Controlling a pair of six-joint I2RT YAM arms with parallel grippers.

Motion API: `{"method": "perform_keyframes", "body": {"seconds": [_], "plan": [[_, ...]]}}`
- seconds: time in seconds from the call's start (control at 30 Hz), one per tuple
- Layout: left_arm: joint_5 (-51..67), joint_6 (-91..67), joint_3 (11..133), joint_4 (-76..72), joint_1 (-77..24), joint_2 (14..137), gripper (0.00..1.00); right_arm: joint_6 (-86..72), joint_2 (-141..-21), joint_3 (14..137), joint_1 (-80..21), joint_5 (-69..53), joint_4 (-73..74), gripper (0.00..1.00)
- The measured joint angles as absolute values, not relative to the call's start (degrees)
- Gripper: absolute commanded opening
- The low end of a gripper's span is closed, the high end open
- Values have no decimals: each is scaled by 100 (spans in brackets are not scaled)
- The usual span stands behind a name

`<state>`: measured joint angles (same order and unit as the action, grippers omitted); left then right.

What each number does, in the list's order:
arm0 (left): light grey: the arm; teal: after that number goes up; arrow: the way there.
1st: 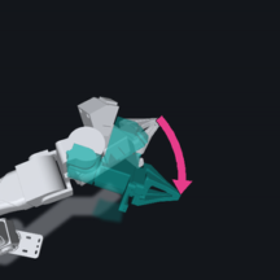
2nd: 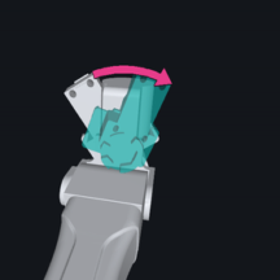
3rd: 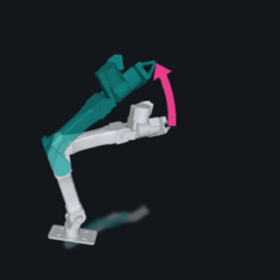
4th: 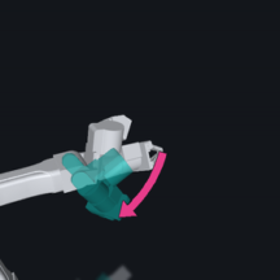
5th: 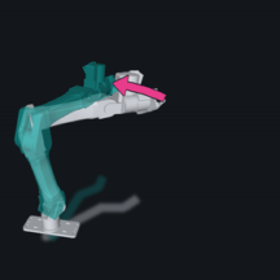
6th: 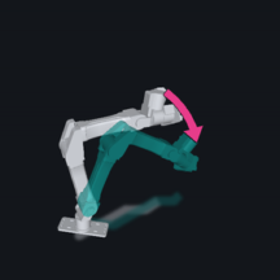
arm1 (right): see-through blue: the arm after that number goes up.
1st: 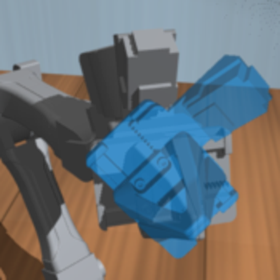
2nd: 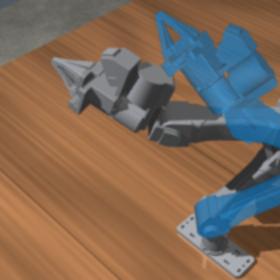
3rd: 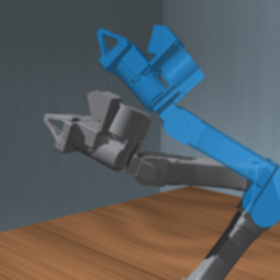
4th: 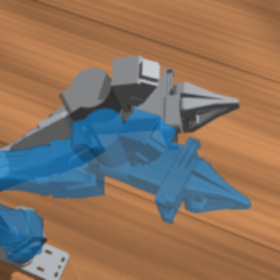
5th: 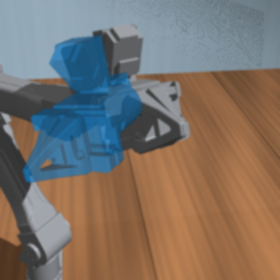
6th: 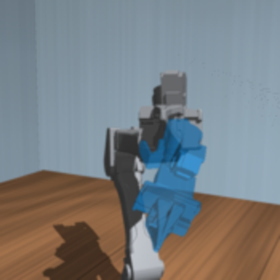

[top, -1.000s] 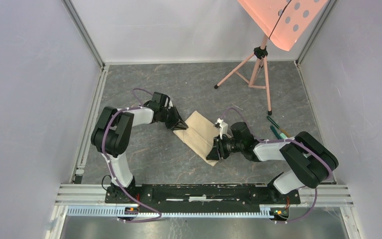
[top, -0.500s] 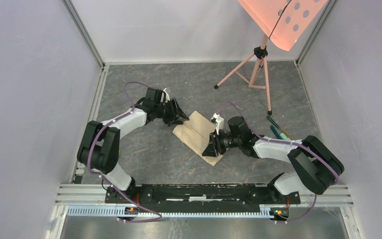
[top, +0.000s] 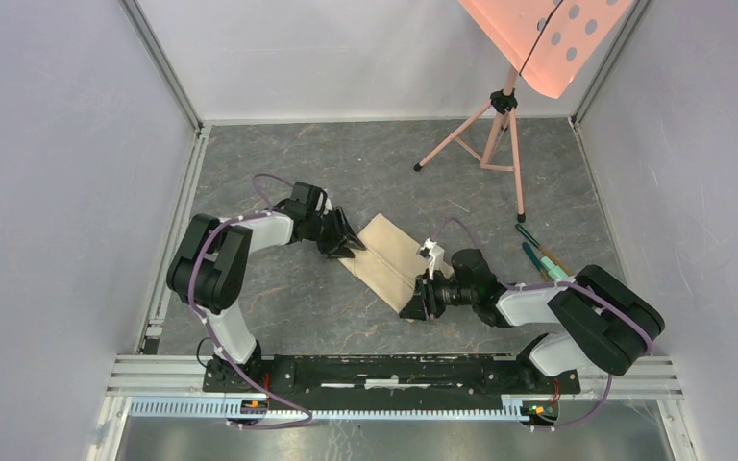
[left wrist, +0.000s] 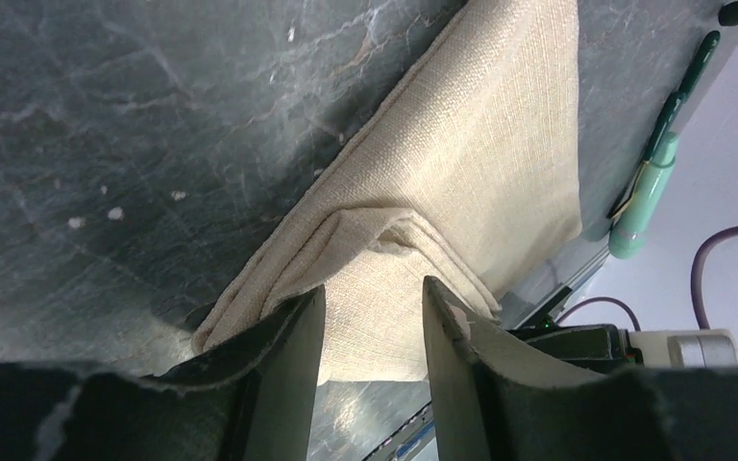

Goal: Fold the napkin into a case and place the utensils inside
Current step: Rotate the 2/3-rectangle-folded napkin at the center of the board.

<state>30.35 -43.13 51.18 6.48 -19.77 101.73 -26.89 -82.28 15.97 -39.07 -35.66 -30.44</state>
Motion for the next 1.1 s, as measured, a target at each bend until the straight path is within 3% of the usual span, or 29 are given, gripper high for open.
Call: {"method": "perform_keyframes", "body": {"seconds": [0.27,0.4,0.53,0.67,0.83,1.0,1.1], "plan": [[3006,-4056,6143,1483,-2038,10759,56,-3321,-8486,1544,-4622,-3061,-3852,46],[2738,-3651,6650,1920,-2038,10899,62,-3317,-8455,2150,-4853,-3035,-3188,62],[2392,-3267,6912,2222,-2075,10779,69,-2891,-7776,2565,-4270,-2864,-2056,76],[2233,-3094,6914,2528,-2143,10346,77,-2270,-7321,2867,-3323,-2591,-1083,78],[2095,-3063,6519,2528,-2189,9513,83,-1927,-7415,2829,-2414,-2515,-508,68],[2058,-3063,5776,2609,-2191,8709,84,-1717,-7688,2659,-2349,-2484,-408,40],[2056,-3063,5437,2768,-2239,8270,83,-1806,-7756,2471,-2405,-2567,-698,30]]}}
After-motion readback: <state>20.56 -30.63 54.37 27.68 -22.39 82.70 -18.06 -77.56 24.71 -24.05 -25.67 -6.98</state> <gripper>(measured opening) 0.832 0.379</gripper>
